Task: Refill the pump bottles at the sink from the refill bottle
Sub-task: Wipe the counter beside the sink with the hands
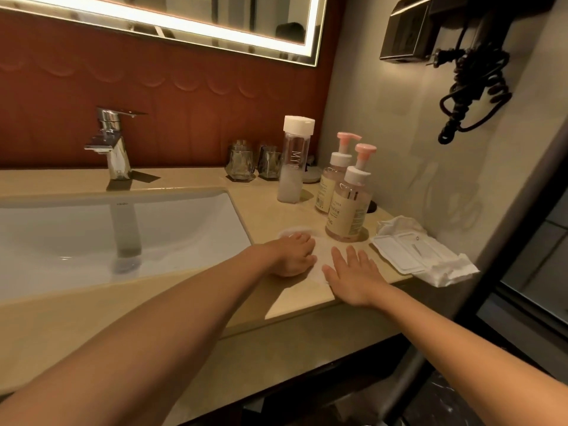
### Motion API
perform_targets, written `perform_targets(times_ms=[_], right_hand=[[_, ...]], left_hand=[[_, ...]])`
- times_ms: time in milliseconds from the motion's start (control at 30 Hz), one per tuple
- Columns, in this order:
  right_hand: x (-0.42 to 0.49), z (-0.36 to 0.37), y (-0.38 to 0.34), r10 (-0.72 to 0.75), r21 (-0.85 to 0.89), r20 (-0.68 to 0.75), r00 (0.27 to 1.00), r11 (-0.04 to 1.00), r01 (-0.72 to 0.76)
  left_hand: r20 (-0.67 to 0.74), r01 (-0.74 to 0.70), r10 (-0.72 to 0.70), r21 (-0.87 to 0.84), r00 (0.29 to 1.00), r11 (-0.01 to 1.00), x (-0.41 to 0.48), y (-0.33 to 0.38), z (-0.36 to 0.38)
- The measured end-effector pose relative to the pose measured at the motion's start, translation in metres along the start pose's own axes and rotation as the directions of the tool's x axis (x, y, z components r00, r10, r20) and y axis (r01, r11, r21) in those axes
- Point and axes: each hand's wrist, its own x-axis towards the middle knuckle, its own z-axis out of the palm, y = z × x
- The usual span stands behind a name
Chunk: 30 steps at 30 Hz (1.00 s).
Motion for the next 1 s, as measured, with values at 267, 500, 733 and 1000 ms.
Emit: perform_targets(times_ms=[267, 500, 733, 1000], right_hand=[[0.035, -0.009, 0.005, 0.043, 0.010, -0.041, 0.998, 0.999, -0.042], [0.068, -0.018, 0.009, 0.063, 0.044, -0.026, 0.998, 0.997, -0.062], [0.075, -0.018, 0.010, 0.062, 0.032, -0.019, 0.998, 0.998, -0.061], [0.045, -0.015, 0.006, 0.008, 0.013, 0.016, 1.000, 1.000, -0.008]], left_hand=[[-0.001, 0.017, -0.017, 0.003, 1.000, 1.000, 0.061, -0.009, -0.011], [-0.024, 0.017, -0.016, 0.018, 1.000, 1.000, 0.091, -0.021, -0.018], [-0.022, 0.004, -0.004, 0.028, 1.000, 1.000, 0.092, -0.022, -0.019], [-0.024, 0.001, 0.000, 0.043, 1.000, 0.999, 0.047, -0.022, -0.010]])
